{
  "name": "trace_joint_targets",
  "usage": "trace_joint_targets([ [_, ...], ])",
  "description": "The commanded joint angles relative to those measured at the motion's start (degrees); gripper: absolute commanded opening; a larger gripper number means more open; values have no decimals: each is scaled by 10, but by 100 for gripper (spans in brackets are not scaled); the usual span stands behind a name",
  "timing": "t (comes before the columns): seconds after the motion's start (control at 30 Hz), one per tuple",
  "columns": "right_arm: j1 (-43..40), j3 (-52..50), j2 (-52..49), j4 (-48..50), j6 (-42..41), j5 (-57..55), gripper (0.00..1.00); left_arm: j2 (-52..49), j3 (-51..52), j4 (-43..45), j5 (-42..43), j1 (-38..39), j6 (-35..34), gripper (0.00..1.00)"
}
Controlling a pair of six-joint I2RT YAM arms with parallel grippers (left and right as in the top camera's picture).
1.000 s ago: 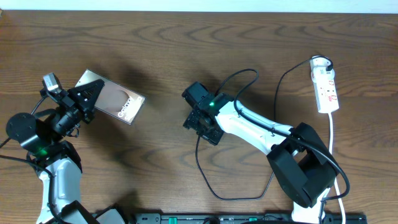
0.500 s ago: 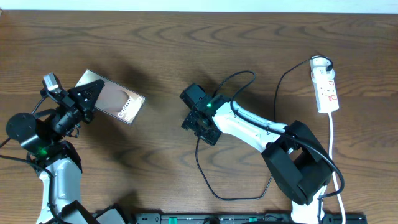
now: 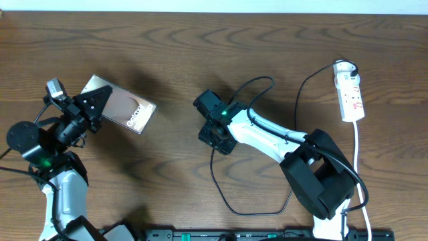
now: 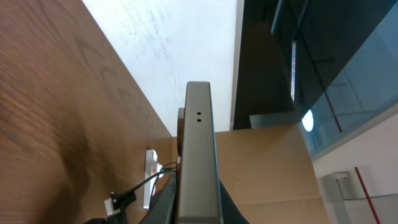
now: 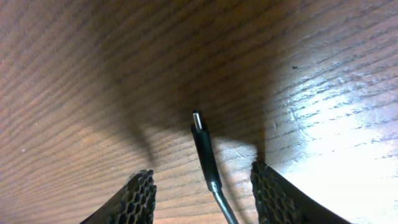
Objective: Plug charger to phone and switch on socket
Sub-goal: 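Close the right gripper on the cable connector tip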
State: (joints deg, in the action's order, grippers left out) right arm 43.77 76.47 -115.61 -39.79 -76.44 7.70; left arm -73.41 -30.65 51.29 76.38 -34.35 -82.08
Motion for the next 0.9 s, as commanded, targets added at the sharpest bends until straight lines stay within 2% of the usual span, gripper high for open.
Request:
trace_joint_targets([
  [0.0, 0, 0, -24, -1, -2, -10, 48, 4, -4, 7, 8, -2, 0, 7],
  [0.87, -19, 0, -24, -25, -2, -24, 42, 4, -4, 7, 8, -2, 0, 8],
])
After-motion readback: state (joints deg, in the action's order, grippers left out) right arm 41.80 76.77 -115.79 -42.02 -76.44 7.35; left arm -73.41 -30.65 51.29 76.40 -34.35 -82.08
